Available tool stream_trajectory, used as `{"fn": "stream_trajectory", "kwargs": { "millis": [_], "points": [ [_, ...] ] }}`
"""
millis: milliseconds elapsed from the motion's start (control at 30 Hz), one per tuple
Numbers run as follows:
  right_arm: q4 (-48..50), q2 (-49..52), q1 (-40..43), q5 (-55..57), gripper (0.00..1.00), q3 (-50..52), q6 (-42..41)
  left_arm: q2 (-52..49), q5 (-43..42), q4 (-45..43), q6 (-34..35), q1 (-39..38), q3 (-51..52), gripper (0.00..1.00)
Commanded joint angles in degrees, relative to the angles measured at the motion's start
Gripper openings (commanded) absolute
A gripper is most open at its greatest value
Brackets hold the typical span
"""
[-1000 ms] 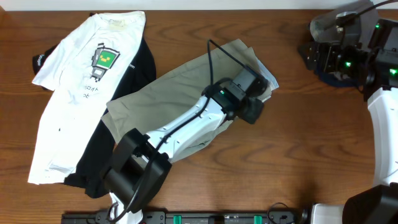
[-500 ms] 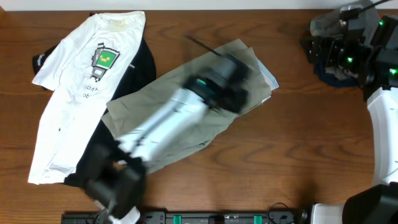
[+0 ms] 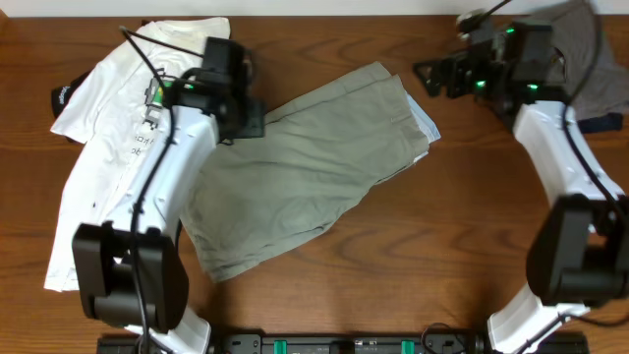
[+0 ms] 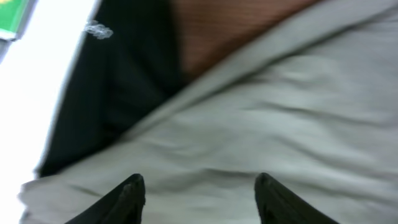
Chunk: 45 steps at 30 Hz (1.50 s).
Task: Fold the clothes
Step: 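Grasp the shorts' waistband corners with left and right grippers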
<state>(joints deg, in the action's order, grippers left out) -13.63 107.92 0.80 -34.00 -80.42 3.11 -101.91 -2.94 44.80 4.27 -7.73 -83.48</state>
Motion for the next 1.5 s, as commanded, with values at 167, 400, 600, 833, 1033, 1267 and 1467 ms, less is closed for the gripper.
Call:
{"fn": "stream_trajectory", "kwargs": {
  "millis": [167, 400, 600, 833, 1033, 1267, 1467],
  "points": [
    [0.5, 3.5, -1.6, -0.3, 0.94, 0.2, 0.0, -7.2, -0.7, 0.0, -12.7, 12.5, -0.1, 0.64],
    [0.1, 3.6, -1.6, -0.3, 0.94, 0.2, 0.0, -13.8, -5.7, 0.4, -18.9, 17.3, -0.1, 0.64],
    [-0.1, 3.6, -1.6, -0.3, 0.95, 0.2, 0.0, -15.1, -5.7, 1.9, -21.2, 17.7, -0.1, 0.64],
    [-0.3, 3.6, -1.6, -0.3, 0.94, 0.2, -0.1, -15.1, -5.7, 4.9, -21.2, 17.7, -0.1, 0.63],
    [-0.7, 3.6, -1.6, -0.3, 0.94, 0.2, -0.1, -14.3, -9.0, 10.3, -21.2, 17.7, -0.2, 0.52],
    [-1.2, 3.6, -1.6, -0.4, 0.94, 0.2, -0.6, -12.2, -14.2, 12.1, -21.1, 17.7, -0.2, 0.52],
    [-2.5, 3.6, -1.6, -0.5, 0.93, 0.2, -0.7, -12.3, -14.4, 12.4, -22.0, 17.6, 0.5, 0.52]
  ]
}}
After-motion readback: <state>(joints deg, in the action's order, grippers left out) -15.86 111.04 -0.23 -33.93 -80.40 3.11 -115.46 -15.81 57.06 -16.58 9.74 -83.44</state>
